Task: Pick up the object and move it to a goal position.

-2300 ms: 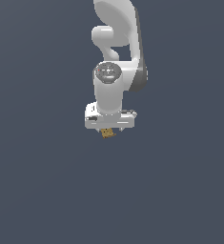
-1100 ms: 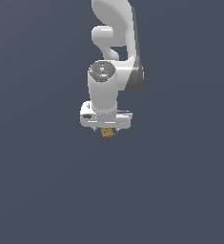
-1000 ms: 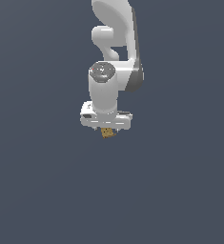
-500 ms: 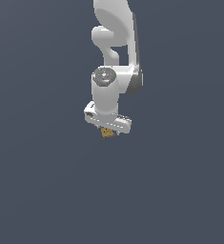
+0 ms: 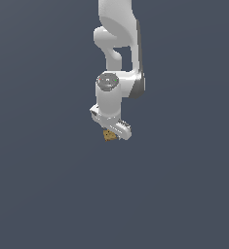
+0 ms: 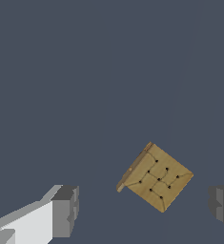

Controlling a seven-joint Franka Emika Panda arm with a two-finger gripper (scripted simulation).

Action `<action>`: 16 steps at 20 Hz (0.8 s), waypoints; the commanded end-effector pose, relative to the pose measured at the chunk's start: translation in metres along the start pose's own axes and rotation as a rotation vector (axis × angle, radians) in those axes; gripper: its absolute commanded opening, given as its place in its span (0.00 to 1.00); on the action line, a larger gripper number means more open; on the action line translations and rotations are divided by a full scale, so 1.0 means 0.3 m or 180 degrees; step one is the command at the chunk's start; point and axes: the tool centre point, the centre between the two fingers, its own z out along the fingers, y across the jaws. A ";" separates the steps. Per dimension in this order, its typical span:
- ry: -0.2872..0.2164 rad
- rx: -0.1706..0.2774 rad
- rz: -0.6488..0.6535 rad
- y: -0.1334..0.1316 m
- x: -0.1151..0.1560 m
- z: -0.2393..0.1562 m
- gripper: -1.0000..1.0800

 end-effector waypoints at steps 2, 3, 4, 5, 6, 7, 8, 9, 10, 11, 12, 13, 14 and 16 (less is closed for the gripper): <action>0.0012 0.0008 0.0346 0.014 -0.018 0.028 0.96; 0.0016 0.0009 0.0444 0.018 -0.023 0.035 0.96; 0.0020 0.0011 0.0541 0.023 -0.028 0.043 0.96; 0.0024 0.0013 0.0639 0.028 -0.033 0.050 0.96; 0.0029 0.0014 0.0737 0.032 -0.038 0.057 0.96; 0.0034 0.0015 0.0835 0.037 -0.043 0.064 0.96; 0.0039 0.0017 0.0933 0.043 -0.048 0.071 0.96; 0.0045 0.0018 0.1032 0.048 -0.053 0.078 0.96; 0.0051 0.0019 0.1129 0.053 -0.058 0.085 0.96; 0.0057 0.0021 0.1222 0.058 -0.062 0.091 0.96; 0.0063 0.0022 0.1310 0.063 -0.066 0.097 0.96; 0.0068 0.0023 0.1393 0.068 -0.070 0.102 0.96; 0.0074 0.0024 0.1472 0.073 -0.074 0.107 0.96; 0.0085 0.0026 0.1613 0.082 -0.080 0.116 0.96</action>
